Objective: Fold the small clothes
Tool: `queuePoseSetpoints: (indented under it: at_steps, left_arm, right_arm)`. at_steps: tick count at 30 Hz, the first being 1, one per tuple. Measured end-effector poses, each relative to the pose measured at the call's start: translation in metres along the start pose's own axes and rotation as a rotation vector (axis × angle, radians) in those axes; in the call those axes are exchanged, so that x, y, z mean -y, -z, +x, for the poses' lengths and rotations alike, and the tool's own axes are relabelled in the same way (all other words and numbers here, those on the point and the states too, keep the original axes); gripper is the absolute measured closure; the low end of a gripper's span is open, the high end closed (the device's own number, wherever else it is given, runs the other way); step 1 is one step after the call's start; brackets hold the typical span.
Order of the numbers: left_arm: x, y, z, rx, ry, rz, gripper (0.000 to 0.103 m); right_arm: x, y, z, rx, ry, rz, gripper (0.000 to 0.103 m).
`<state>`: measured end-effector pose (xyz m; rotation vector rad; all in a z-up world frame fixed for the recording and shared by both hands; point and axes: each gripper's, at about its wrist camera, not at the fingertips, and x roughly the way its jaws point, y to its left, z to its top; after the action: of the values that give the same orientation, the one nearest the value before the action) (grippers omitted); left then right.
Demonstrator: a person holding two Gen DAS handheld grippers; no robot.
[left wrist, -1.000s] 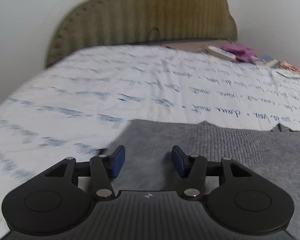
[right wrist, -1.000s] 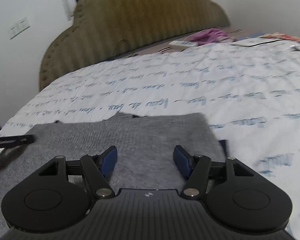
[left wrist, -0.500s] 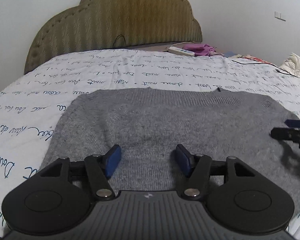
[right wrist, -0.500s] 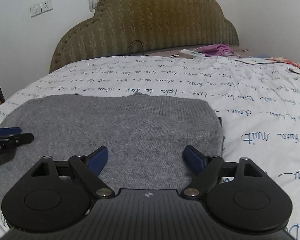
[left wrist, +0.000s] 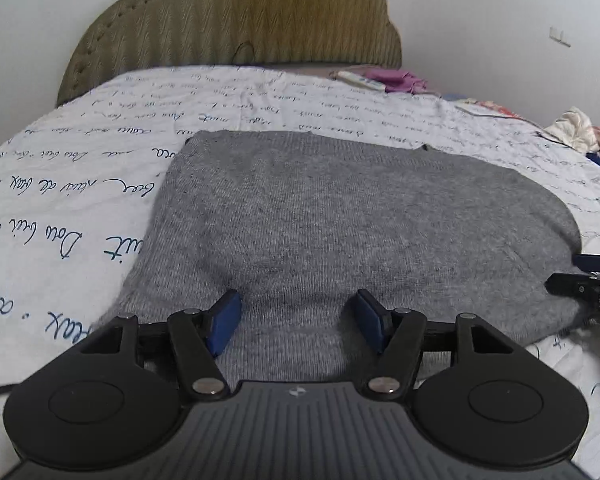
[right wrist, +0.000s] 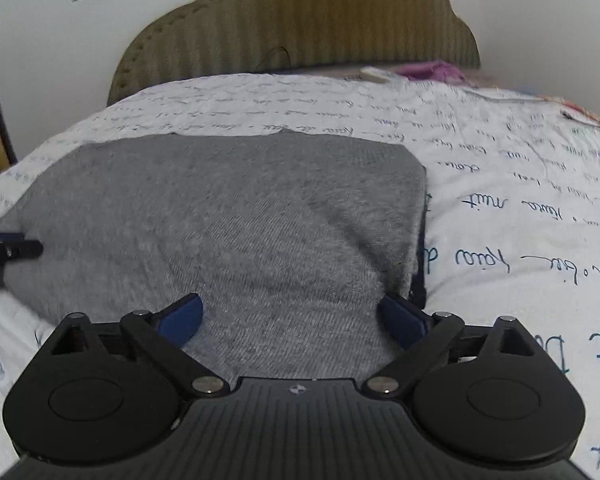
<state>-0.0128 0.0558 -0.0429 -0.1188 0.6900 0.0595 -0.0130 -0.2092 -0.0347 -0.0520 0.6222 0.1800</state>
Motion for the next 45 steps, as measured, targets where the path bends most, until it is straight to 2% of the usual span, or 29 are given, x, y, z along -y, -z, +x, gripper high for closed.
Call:
queuePoseSetpoints:
  at_steps: [2, 3, 5, 7, 9, 11, 12, 15, 17, 19, 21, 23, 25, 28, 29, 31, 35, 40, 41, 42, 43, 45]
  left_arm:
    - [0.003, -0.006, -0.009, -0.009, -0.019, -0.015, 0.042]
    - [0.003, -0.006, -0.019, 0.011, -0.02, -0.022, 0.042]
    - [0.004, -0.004, -0.036, 0.055, 0.01, -0.033, 0.041]
    - [0.008, -0.001, -0.039, 0.038, 0.04, -0.028, 0.041]
    - [0.011, 0.004, -0.03, -0.018, 0.04, -0.025, 0.041]
    - [0.008, 0.01, -0.017, -0.058, 0.037, -0.029, 0.041]
    - [0.006, 0.013, -0.017, -0.04, 0.043, -0.026, 0.039]
    - [0.0, 0.009, -0.018, -0.047, 0.052, -0.053, 0.04]
    - [-0.01, 0.006, -0.032, -0.023, 0.023, -0.162, 0.041]
    - [-0.027, 0.01, -0.051, 0.023, 0.05, -0.318, 0.039]
    - [-0.046, 0.019, -0.057, 0.005, 0.082, -0.482, 0.039]
    - [-0.06, 0.028, -0.057, -0.021, 0.076, -0.6, 0.039]
    - [-0.065, 0.032, -0.061, -0.003, 0.049, -0.673, 0.039]
    - [-0.067, 0.031, -0.065, 0.027, -0.053, -0.733, 0.039]
    - [-0.068, 0.03, -0.066, 0.033, -0.062, -0.752, 0.039]
    - [-0.071, 0.028, -0.062, 0.017, -0.07, -0.757, 0.039]
    - [-0.069, 0.022, -0.049, 0.017, -0.154, -0.728, 0.039]
    - [-0.049, 0.004, -0.029, -0.004, -0.295, -0.6, 0.041]
    - [-0.043, 0.002, -0.025, -0.007, -0.317, -0.564, 0.047]
    - [-0.039, 0.001, -0.023, -0.004, -0.322, -0.533, 0.07]
    - [-0.037, 0.002, -0.021, -0.003, -0.305, -0.519, 0.081]
    - [-0.036, 0.001, -0.021, 0.002, -0.304, -0.543, 0.084]
  right_arm:
    - [-0.009, -0.005, -0.005, -0.003, 0.06, -0.048, 0.016]
    - [-0.015, -0.007, -0.012, 0.015, 0.094, -0.064, 0.019]
    - [-0.026, -0.008, -0.033, 0.11, 0.125, -0.081, 0.014]
    - [-0.036, -0.009, -0.048, 0.184, 0.088, -0.088, 0.005]
    - [-0.045, -0.008, -0.043, 0.152, 0.009, -0.093, 0.003]
    - [-0.048, -0.002, -0.021, 0.039, -0.018, -0.097, 0.003]
    - [-0.045, 0.004, -0.007, -0.042, -0.015, -0.078, 0.003]
    - [-0.03, 0.013, -0.005, -0.009, -0.06, -0.009, 0.003]
    - [-0.031, 0.007, -0.011, -0.018, -0.041, 0.011, 0.002]
    - [-0.031, 0.007, -0.022, 0.028, -0.012, 0.032, 0.002]
    - [-0.03, 0.008, -0.033, 0.091, -0.008, 0.069, 0.002]
    - [-0.028, 0.003, -0.036, 0.104, -0.031, 0.075, 0.001]
    - [-0.035, -0.001, -0.03, 0.107, -0.036, 0.029, 0.001]
    - [-0.041, -0.006, -0.014, 0.088, -0.024, -0.04, 0.001]
    - [-0.039, -0.005, -0.003, 0.067, -0.024, -0.039, 0.0]
    - [-0.039, 0.002, 0.01, 0.034, -0.019, -0.027, 0.001]
    - [-0.036, 0.005, 0.007, 0.05, -0.054, -0.005, 0.001]
    - [-0.029, 0.006, 0.004, 0.066, -0.091, 0.034, 0.001]
    - [-0.028, 0.005, 0.004, 0.068, -0.096, 0.04, 0.001]
    - [-0.027, 0.005, 0.004, 0.071, -0.102, 0.047, 0.001]
    - [-0.026, 0.006, 0.004, 0.073, -0.107, 0.054, 0.001]
    - [-0.024, 0.006, 0.003, 0.079, -0.12, 0.07, 0.001]
